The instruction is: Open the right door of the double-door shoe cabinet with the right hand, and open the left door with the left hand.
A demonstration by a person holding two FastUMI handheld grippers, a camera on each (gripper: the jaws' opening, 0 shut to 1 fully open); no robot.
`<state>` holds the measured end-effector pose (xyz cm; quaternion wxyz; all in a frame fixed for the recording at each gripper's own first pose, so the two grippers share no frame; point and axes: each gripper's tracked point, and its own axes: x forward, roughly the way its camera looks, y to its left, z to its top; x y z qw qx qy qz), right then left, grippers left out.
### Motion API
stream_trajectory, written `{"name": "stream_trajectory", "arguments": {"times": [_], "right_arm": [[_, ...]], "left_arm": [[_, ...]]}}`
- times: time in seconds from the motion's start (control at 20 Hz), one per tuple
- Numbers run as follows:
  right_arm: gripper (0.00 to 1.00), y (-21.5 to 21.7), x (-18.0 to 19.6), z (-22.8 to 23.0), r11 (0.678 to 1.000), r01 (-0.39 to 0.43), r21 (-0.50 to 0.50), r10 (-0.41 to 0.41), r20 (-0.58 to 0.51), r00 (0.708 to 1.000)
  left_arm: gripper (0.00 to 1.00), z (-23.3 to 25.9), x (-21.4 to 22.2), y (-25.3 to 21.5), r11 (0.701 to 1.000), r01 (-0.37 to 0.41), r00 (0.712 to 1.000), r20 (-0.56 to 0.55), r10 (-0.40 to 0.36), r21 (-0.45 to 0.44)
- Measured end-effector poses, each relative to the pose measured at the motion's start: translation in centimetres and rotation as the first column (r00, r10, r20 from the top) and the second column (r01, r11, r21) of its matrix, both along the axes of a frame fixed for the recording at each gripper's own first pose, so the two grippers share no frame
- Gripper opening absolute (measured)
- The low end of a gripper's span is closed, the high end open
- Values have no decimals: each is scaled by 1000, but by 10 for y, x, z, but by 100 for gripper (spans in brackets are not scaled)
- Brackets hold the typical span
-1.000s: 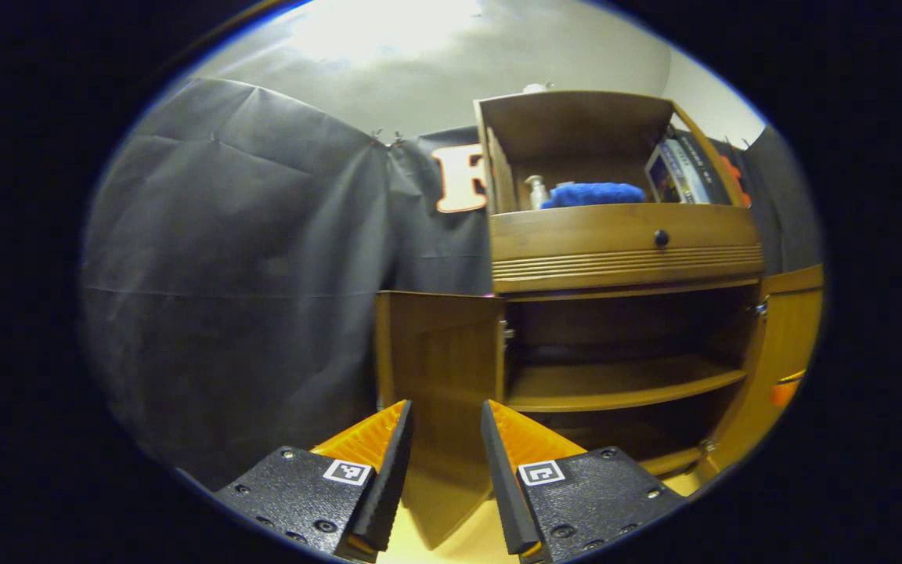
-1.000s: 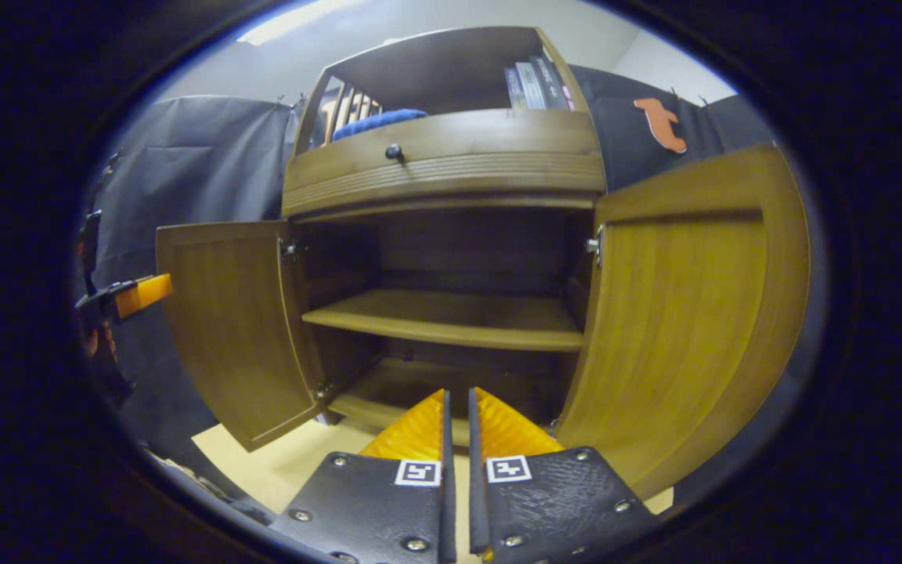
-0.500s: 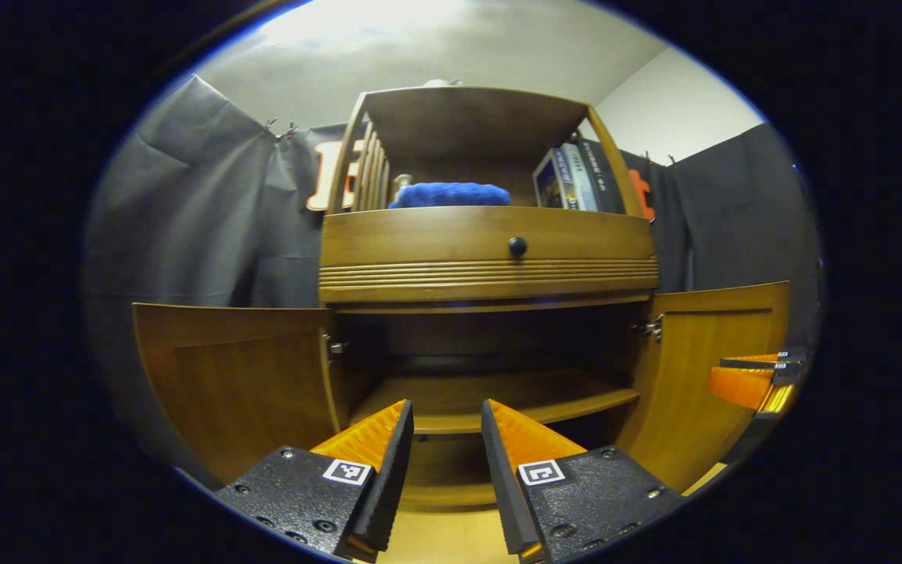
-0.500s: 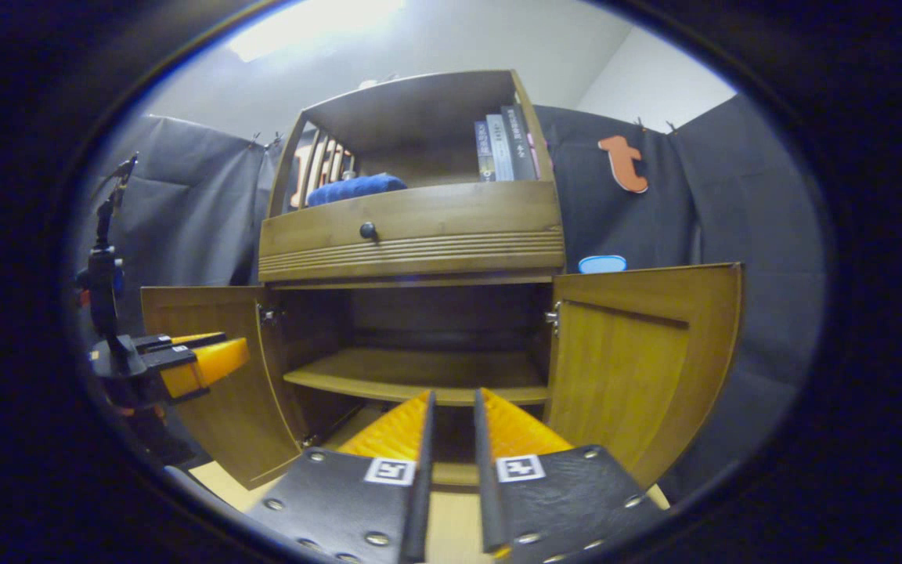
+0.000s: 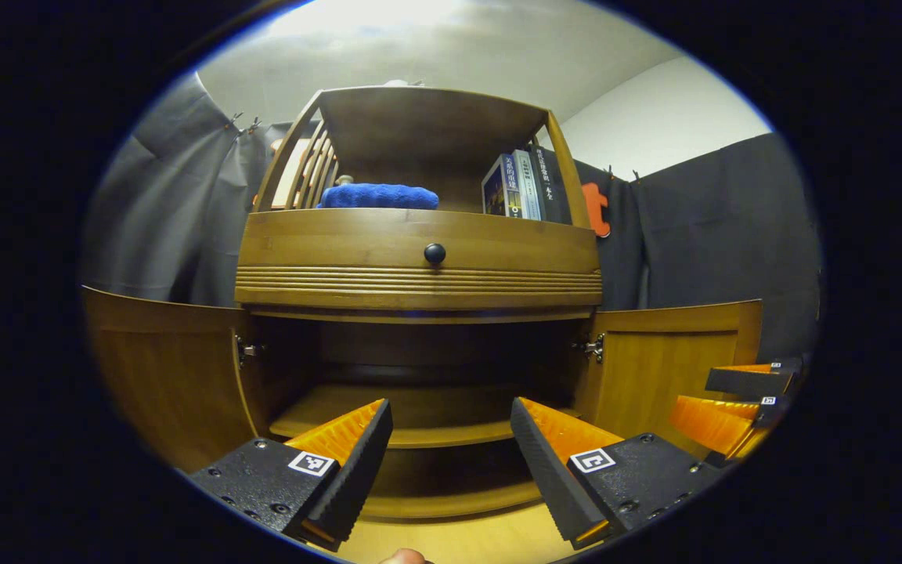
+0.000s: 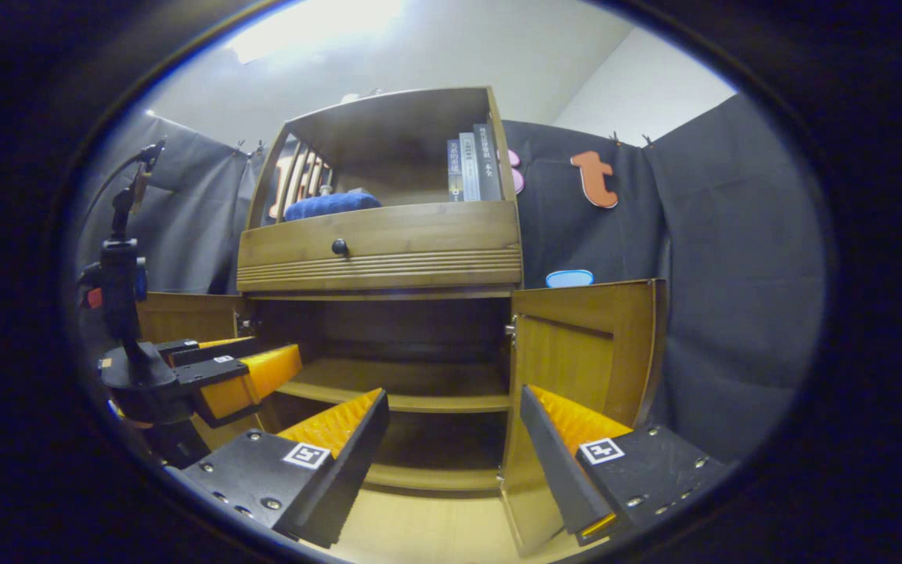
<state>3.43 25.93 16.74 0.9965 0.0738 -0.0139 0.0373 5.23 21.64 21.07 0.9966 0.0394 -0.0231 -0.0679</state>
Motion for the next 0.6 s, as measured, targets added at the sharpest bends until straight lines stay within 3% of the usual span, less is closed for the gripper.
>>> {"name": "stream_trajectory", "arguments": {"times": [0.6], "right_arm": [[97,-30,-13,-1,997,71,2,-71,24,997]], "left_arm": [[94,-1,4,-33,997,71,997,-3,-71,-13]]}}
